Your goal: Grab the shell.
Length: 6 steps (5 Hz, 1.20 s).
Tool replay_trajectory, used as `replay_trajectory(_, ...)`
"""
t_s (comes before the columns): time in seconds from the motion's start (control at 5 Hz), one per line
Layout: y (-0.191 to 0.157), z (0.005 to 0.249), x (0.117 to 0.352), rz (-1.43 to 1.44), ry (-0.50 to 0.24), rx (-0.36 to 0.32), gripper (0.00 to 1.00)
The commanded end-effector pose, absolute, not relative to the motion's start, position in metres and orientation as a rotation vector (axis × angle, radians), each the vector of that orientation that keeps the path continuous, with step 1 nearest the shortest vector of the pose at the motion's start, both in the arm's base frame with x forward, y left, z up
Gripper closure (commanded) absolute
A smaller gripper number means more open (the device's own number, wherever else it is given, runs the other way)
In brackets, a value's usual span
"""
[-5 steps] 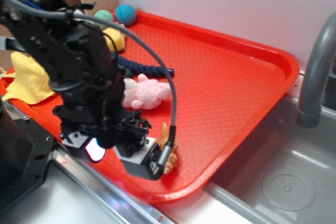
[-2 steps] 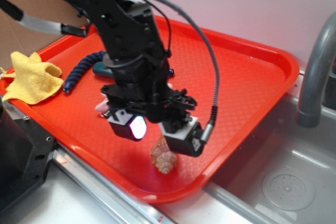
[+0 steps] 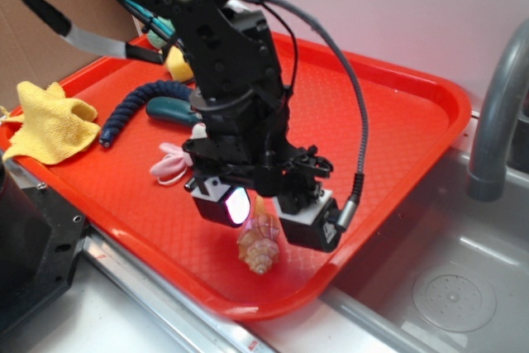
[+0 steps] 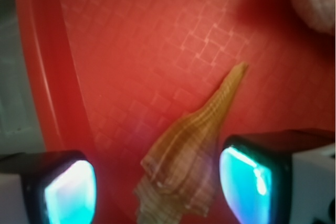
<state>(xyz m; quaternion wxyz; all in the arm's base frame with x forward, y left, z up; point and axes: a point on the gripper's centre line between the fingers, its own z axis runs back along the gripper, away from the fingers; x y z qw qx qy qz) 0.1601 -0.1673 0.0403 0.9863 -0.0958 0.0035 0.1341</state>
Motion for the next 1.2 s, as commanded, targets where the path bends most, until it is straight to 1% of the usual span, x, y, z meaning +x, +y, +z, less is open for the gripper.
replay_trajectory(0.0, -0.153, 0.021, 0.140, 0.288, 0.058, -0.201, 0.00)
replay_trajectory(0.2, -0.155, 0.015, 0.157, 0.245, 0.087, -0.181, 0.00)
replay_trajectory(0.4, -0.166, 0.013, 0.182, 0.226, 0.103, -0.156, 1.00)
replay_trajectory(0.6, -0.165, 0.008, 0.150, 0.193, 0.101, -0.152, 1.00)
replay_trajectory(0.8, -0.164, 0.032, 0.141, 0.126, 0.088, -0.160, 1.00)
replay_trajectory(1.0, -0.160, 0.081, 0.126, 0.041, 0.024, -0.153, 1.00)
